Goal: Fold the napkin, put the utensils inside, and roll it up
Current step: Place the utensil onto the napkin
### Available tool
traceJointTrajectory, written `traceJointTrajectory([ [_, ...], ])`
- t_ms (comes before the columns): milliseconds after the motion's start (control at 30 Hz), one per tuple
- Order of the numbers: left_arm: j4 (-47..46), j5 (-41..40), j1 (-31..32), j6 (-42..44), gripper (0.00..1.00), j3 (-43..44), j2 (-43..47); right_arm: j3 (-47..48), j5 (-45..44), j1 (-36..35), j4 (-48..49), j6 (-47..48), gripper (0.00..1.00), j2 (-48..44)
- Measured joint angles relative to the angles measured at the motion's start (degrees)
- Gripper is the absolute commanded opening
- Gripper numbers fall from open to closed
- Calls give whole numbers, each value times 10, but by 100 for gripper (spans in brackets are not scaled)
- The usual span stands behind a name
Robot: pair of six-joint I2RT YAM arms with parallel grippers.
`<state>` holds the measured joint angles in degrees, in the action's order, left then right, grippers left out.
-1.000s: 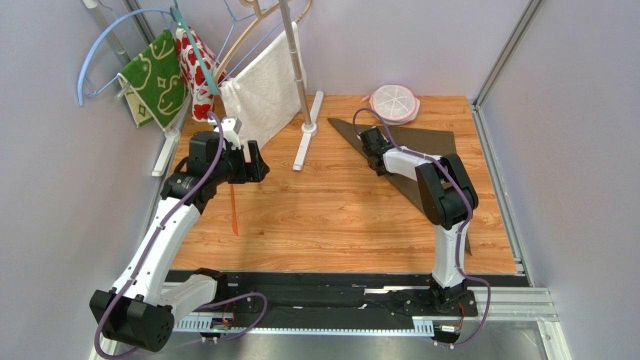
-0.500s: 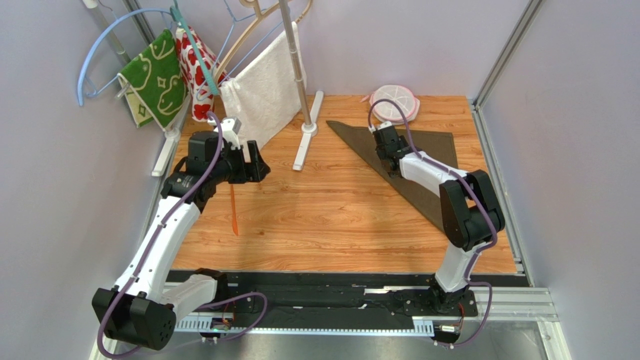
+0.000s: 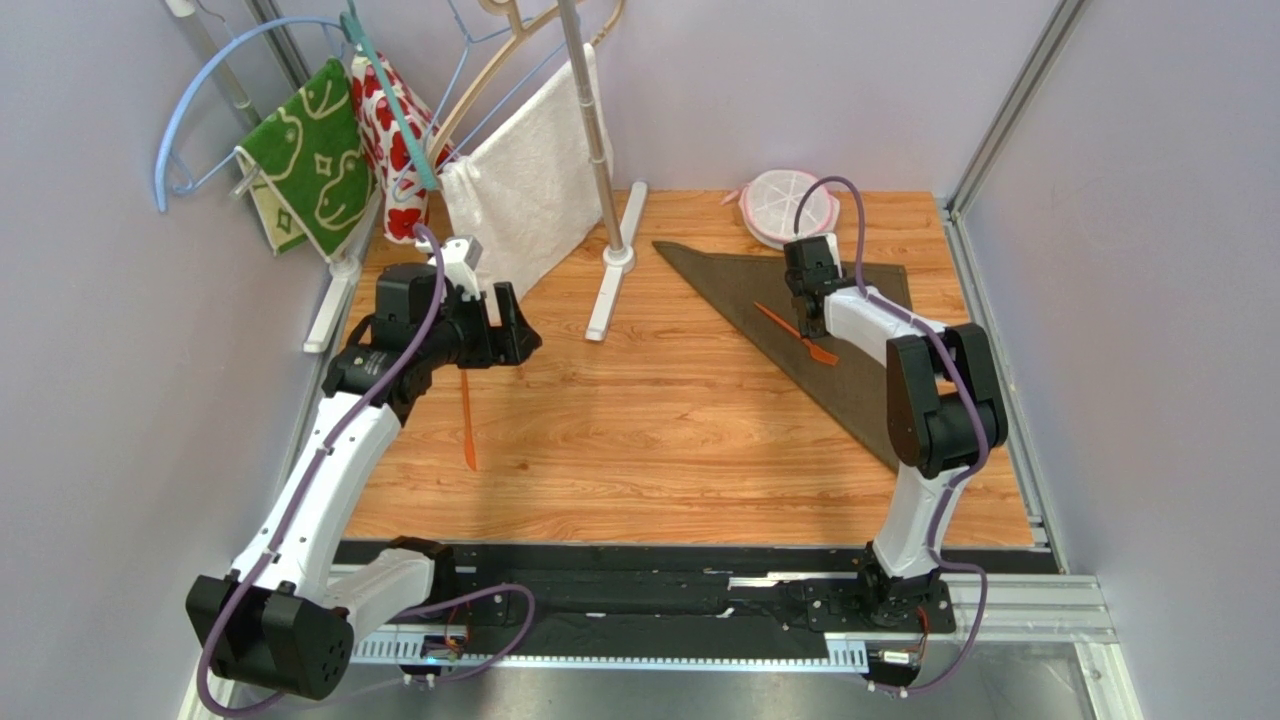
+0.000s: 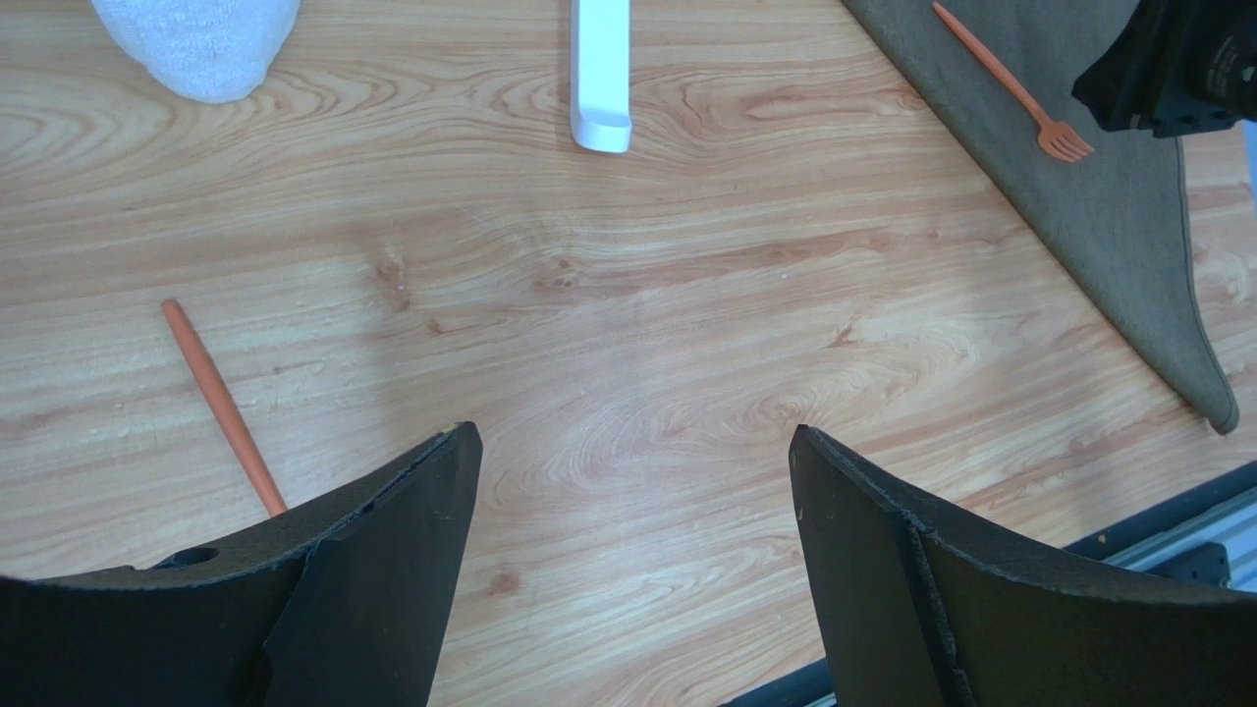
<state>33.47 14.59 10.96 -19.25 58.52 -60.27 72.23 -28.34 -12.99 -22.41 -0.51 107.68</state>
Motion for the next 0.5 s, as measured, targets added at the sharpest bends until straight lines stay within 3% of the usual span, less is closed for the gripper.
traceJointTrajectory([
  [500, -8, 32, -14, -10, 85, -5, -8, -60, 8, -18, -16, -38, 39, -15],
])
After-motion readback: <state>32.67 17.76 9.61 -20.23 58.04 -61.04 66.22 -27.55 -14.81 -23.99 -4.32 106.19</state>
